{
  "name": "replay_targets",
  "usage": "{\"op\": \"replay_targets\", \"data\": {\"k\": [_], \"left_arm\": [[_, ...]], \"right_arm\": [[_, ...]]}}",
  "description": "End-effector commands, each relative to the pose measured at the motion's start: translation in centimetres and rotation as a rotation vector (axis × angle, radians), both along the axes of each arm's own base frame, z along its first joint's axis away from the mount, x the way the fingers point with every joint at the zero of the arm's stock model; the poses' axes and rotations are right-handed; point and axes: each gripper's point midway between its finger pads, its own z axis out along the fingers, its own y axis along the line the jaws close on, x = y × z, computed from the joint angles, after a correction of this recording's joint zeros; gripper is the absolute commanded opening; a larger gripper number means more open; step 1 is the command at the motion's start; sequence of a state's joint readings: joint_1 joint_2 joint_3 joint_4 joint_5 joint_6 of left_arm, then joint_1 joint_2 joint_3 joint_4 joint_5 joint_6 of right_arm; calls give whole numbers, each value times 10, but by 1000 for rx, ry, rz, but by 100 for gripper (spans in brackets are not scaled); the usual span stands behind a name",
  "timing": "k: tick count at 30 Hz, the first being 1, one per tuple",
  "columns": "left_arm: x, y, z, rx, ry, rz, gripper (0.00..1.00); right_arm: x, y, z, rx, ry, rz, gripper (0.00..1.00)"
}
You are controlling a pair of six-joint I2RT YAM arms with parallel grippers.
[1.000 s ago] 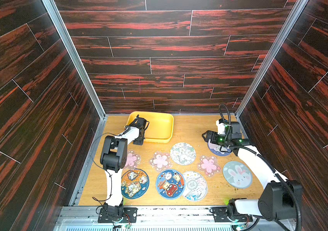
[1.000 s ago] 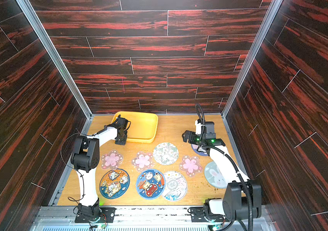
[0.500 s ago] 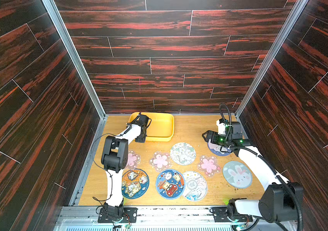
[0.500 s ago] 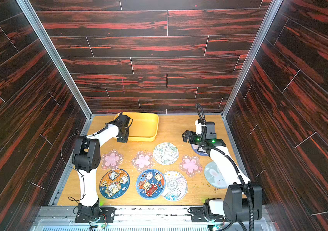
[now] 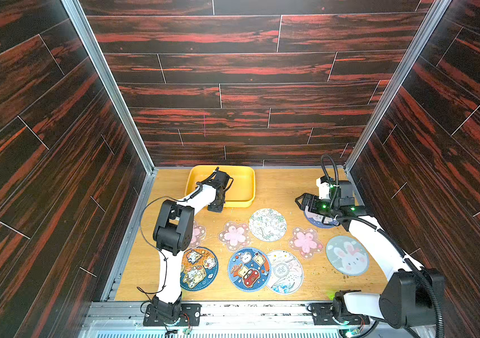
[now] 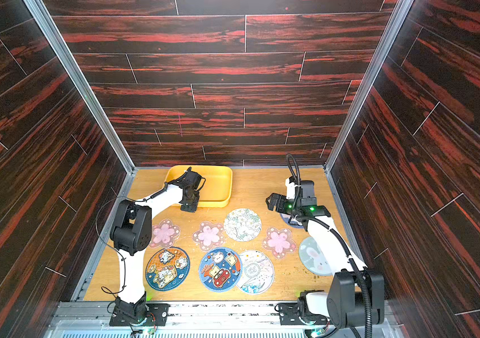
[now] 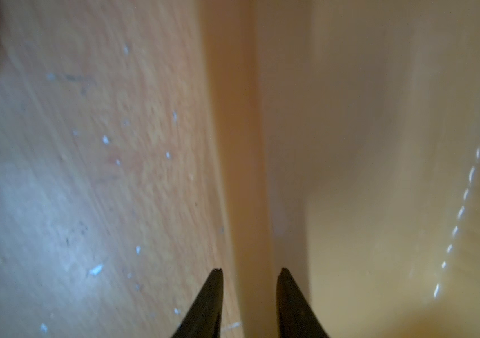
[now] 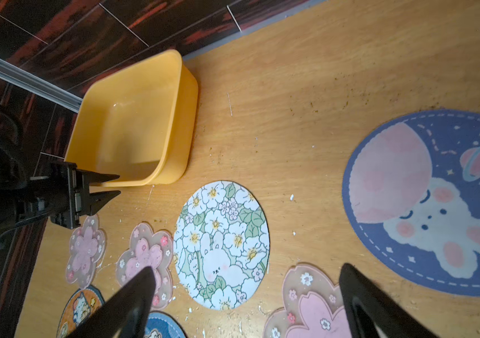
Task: Put the coasters into the storage box
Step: Adjust the storage box at the center of the board.
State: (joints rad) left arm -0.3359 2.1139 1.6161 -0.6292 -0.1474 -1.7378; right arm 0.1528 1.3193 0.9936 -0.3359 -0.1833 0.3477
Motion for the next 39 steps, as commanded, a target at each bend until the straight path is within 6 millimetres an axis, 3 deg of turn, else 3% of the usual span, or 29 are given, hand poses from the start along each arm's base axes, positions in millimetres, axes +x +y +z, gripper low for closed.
{"op": "replay_targets", "data": {"k": [1,9,15,18,25,30,37,39], "left_arm": [[-10,-5,21,-22,-11,5,35],[-16,-19,37,-34,-38,-63,40],[-19,-16,80,110,-82,-333,58],[-32,-18,95,192,-99,-499,61],[-92,-8,73,214,-70,-672,65],[-125,-5,55,193,-40,-759,71],[-150,-4,23,179,9,-865,71],[-148,-7,14,173,-25,-884,71]], "right_arm": [[-9,5,10,30,-19,13,98],[-14,20,-2,47,29,49,99],[-20,30,-23,57,130,112,99],[-25,37,-26,79,173,154,99],[-43,74,-31,135,244,284,99],[-55,114,-38,172,288,376,99],[-73,173,-53,190,354,505,96],[-75,185,-58,194,369,525,95]]}}
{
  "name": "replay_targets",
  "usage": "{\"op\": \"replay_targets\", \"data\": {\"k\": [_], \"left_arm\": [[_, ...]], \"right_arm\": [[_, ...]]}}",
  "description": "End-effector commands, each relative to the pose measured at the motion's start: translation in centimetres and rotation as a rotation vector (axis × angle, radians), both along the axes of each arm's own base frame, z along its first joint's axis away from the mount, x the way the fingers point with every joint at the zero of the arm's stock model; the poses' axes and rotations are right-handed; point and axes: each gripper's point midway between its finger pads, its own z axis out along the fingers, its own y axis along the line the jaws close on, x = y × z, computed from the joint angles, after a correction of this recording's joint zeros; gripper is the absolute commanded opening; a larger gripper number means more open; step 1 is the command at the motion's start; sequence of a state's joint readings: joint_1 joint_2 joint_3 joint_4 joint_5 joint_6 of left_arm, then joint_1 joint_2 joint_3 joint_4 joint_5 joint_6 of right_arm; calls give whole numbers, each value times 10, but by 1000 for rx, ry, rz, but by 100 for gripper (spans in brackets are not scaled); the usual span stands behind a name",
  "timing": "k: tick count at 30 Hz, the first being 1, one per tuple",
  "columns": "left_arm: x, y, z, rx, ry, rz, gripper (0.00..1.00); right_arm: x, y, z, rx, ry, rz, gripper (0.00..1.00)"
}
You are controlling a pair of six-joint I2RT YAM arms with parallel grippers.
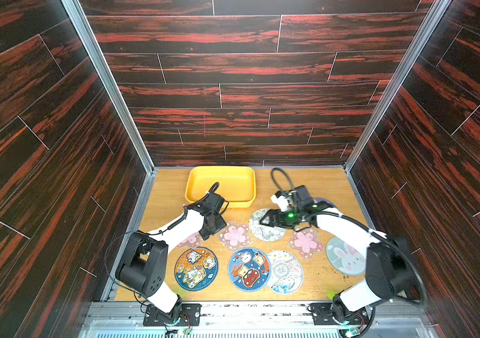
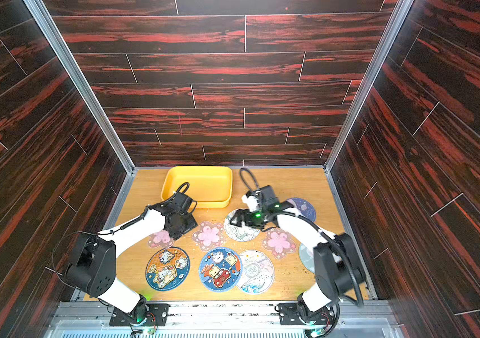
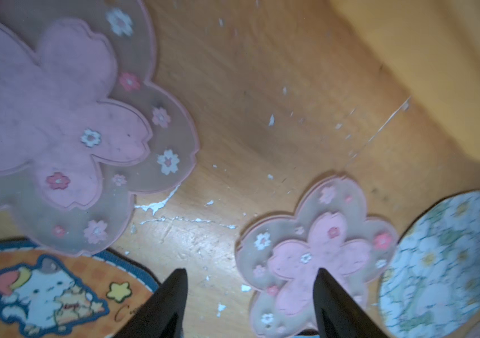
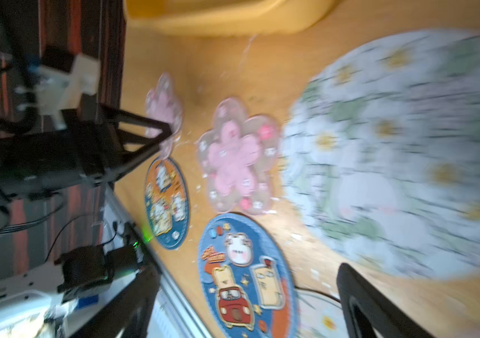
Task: Put the coasters into the storage box
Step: Adjust the storage box at the center of the board, then pick up the coaster from the center of the board.
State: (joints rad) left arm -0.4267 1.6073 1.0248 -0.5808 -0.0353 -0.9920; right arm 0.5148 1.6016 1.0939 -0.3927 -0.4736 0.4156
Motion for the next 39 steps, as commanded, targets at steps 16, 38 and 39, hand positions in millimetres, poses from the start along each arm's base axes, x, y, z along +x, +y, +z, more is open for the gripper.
{"op": "replay_targets", "data": {"k": [16,38,39], "left_arm": [[8,-13,-37,6,-27,-193,67],[-8,-21,-62,-40,12,-282,63],[-9,-22,-63,-45,20,-288,62]], "right_arm": [[-10,70,-56,-31,136,76,92],[-8,68,-106,-176,184,18,73],[-9,67,-108,-182,188,17,72]]}}
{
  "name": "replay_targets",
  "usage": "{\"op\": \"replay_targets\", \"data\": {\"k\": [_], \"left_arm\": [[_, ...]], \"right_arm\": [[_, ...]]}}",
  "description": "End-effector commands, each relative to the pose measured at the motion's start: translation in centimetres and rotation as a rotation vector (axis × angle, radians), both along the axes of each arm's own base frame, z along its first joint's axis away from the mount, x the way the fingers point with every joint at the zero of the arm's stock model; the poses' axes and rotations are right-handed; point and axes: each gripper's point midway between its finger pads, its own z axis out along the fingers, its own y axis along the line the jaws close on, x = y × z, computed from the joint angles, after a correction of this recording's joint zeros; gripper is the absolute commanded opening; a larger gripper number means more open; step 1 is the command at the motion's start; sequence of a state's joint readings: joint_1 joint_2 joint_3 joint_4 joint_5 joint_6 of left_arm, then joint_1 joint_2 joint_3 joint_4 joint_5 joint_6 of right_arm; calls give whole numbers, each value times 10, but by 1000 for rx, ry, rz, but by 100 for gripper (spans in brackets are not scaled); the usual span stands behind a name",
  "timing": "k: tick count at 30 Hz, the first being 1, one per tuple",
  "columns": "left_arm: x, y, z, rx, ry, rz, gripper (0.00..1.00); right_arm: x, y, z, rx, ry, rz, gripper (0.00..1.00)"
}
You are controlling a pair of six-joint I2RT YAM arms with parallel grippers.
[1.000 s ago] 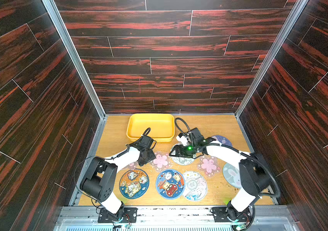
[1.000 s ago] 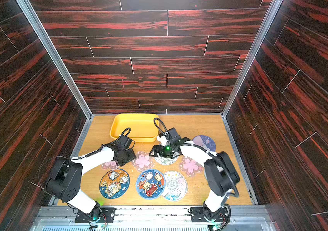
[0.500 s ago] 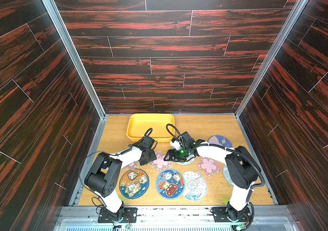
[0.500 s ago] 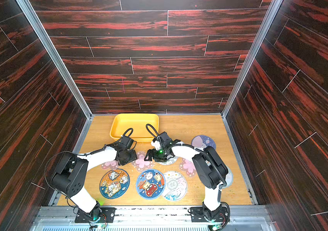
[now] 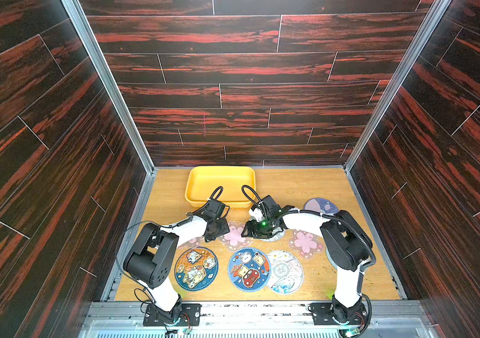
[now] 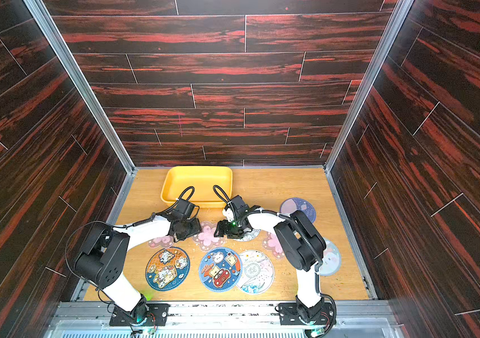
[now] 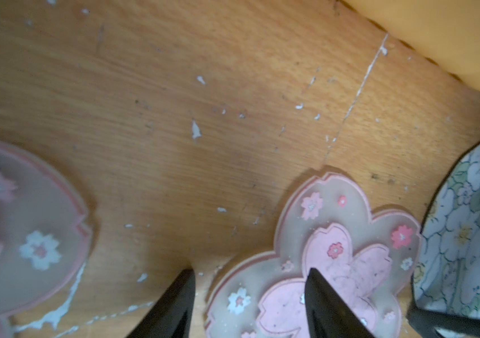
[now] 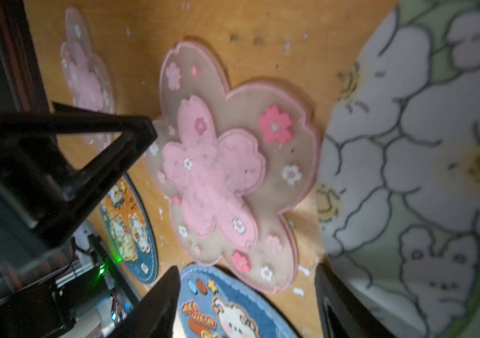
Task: Put the coasters into the storage box
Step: Pick up the coaster from the center of the board.
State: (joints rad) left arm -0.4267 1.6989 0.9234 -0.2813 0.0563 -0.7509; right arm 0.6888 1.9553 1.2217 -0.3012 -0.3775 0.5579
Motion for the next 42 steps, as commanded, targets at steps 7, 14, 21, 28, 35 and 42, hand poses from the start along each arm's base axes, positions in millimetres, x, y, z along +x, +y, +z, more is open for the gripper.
{"op": "replay_targets", "data": {"k": [7,14,21,28,35,42], "left_arm": [[-41,3,-31,12,175,-69,61],[-49,-1,-36,-10,216,-95,58],[-54,-3,-43,-16,244,-109,55],[-54,-5,-44,-22,246,-113,53],[-56,-5,-45,-26,249,-113,52],[-55,-5,-45,-24,248,-109,52]], "right_arm": [[-5,-1,-24,-95,39,-7,70],[-12,-1,-37,-152,56,3,67],[-15,0,-43,-154,78,-1,66],[-17,4,-44,-132,87,-3,62],[-16,5,-46,-134,89,-7,58],[-13,7,-42,-126,76,-9,33]]}}
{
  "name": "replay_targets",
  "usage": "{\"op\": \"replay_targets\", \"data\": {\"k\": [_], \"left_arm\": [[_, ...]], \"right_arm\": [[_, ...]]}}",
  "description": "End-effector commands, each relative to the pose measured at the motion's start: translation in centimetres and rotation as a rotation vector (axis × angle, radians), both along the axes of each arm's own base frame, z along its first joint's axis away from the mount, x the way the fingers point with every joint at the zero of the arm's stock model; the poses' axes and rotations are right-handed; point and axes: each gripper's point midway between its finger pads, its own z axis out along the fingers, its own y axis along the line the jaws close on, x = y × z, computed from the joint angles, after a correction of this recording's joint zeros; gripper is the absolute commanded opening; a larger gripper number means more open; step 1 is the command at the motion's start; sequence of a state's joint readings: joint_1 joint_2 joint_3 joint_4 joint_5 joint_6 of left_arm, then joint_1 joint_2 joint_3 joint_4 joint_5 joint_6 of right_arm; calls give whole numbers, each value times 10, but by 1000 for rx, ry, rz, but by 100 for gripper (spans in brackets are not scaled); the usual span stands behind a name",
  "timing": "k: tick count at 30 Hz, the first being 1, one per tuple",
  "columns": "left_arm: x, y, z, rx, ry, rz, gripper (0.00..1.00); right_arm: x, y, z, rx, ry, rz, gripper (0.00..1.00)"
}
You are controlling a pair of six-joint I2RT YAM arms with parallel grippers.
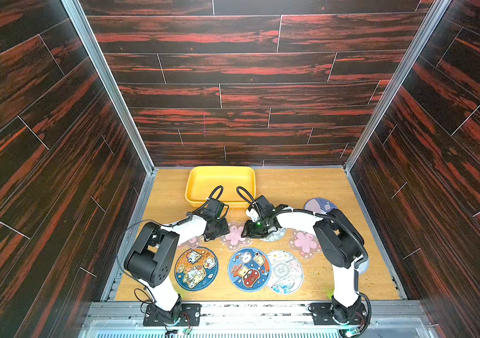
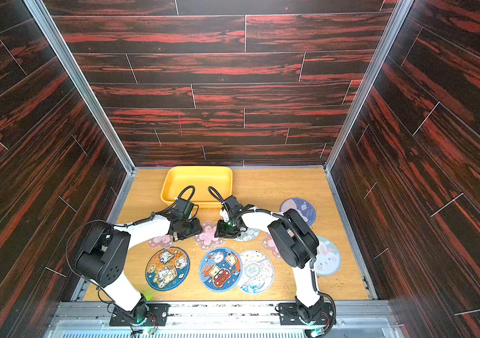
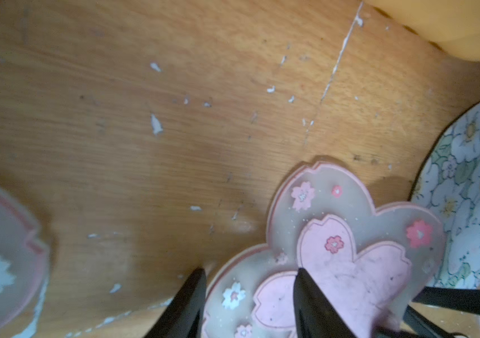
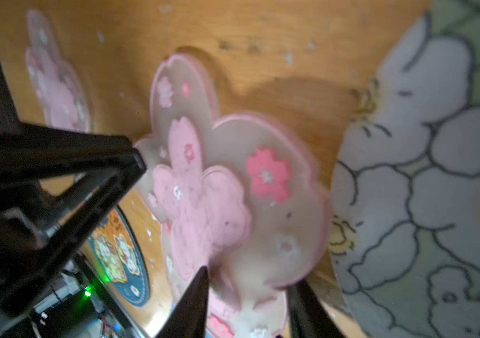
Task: Put the coasters into the storage box
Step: Pick up the coaster from the center of the board, then place the coaster in the storage box.
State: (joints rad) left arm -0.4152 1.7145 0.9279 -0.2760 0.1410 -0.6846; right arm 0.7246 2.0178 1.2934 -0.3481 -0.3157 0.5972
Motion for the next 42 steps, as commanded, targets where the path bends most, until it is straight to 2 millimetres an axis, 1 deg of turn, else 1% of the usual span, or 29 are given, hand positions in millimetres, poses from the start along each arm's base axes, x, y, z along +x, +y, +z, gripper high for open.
{"op": "replay_targets", "data": {"k": [1,5,7,9,10,15,19,22,26,29,33,34,36,39,42], "left_arm": [[-52,6,-42,32,227,-29,52],[-51,6,-41,34,221,-20,51],[-50,8,-38,41,212,-10,52],[-49,11,-35,49,204,4,54],[-45,11,-26,45,176,9,56],[-32,16,2,29,101,52,67],[-23,26,29,11,42,96,70],[-18,33,44,-6,5,126,71],[-15,37,56,-34,-25,145,72],[-13,33,56,-52,-27,141,73],[-12,29,51,-76,-24,144,73],[-11,28,50,-80,-24,143,73],[-11,26,48,-91,-26,140,73],[-8,21,47,-120,-31,129,73],[-4,12,46,-165,-43,112,73]], "right_arm": [[-14,-2,-29,-56,59,11,29],[-12,-1,-24,-45,49,8,13],[-10,-1,-19,-38,37,7,7],[-6,-2,-9,-30,11,-2,2],[-3,-3,-3,-23,-5,-10,1],[12,-15,36,19,-68,-47,0],[20,-26,71,45,-104,-54,0],[24,-35,97,65,-132,-58,0],[31,-44,134,98,-169,-62,0],[41,-45,159,130,-200,-67,0],[69,-44,189,175,-264,-99,0],[74,-39,197,213,-266,-91,0],[91,-31,207,240,-292,-93,0],[119,-15,215,271,-332,-83,0],[147,4,212,310,-358,-85,0]]}}
